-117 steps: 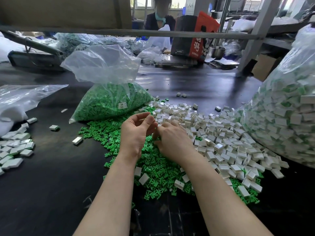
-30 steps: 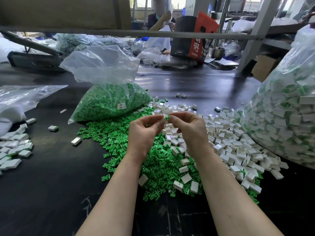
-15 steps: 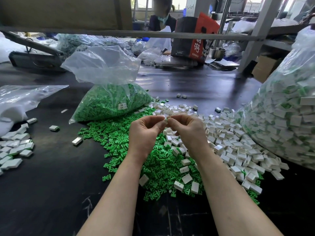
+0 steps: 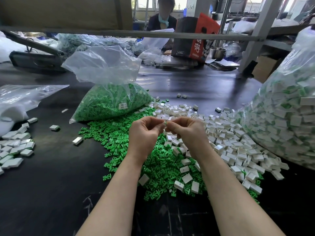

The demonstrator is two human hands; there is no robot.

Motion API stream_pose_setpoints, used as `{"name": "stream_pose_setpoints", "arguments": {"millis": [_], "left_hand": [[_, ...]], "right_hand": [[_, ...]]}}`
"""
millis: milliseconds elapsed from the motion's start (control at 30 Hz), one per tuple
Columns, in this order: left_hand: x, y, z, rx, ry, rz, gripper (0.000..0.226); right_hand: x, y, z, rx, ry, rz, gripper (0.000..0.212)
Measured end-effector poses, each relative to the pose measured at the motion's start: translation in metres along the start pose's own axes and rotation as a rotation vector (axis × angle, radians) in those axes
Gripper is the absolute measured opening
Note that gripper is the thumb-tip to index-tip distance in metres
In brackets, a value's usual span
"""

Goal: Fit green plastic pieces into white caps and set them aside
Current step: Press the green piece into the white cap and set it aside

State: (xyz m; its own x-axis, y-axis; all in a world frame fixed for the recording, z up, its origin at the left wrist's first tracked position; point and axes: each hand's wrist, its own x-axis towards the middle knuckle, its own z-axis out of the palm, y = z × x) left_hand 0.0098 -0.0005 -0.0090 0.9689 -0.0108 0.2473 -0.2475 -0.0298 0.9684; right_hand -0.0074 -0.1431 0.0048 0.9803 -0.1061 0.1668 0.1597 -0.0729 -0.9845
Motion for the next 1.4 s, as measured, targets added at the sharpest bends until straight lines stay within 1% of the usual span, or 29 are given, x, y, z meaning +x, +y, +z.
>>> {"name": "stream_pose_setpoints", "arguments": {"millis": [467,633,700,800,900,967,1133,1267,1400], "left_hand": [[-0.0023,0.0017,-0.0031,0.017,-0.04,0.054,0.018],[-0.0011,0.0004,-0.0014,0.015,-0.012,0.072,0.017],[-0.0003,-0.0009,-0.0017,0.04,0.007,0.101,0.016],[-0.0006,-0.0017,-0.0024,0.072,0.007,0.135,0.016],[-0.0014,-0.0012,-0.0021,0.073,0.002,0.153,0.02],[-0.0008,-0.0002,-0.0028,0.033,0.018,0.129,0.019],[0.0013,0.0026,-0.0055,-0.211,0.026,-0.055,0.014],[0.0014,0.003,-0.006,-0.281,0.005,-0.08,0.014],[0.0013,0.0026,-0.0058,-0.278,-0.02,-0.084,0.013]], "right_hand": [[-0.0008,0.0016,-0.0027,-0.036,-0.042,-0.036,0.014],[-0.0004,0.002,-0.0018,0.029,-0.044,-0.035,0.008],[0.0003,0.0011,-0.0002,0.053,-0.033,-0.012,0.006],[0.0017,0.0009,0.0033,0.066,0.007,0.043,0.013],[0.0025,0.0016,0.0036,0.146,0.055,0.115,0.008],[0.0035,0.0022,0.0004,0.179,0.077,0.143,0.001],[0.0026,0.0028,-0.001,0.179,0.066,0.041,0.014],[0.0024,0.0033,0.0019,0.16,0.093,-0.04,0.013],[0.0019,0.0031,0.0055,0.159,0.105,-0.071,0.013]]}}
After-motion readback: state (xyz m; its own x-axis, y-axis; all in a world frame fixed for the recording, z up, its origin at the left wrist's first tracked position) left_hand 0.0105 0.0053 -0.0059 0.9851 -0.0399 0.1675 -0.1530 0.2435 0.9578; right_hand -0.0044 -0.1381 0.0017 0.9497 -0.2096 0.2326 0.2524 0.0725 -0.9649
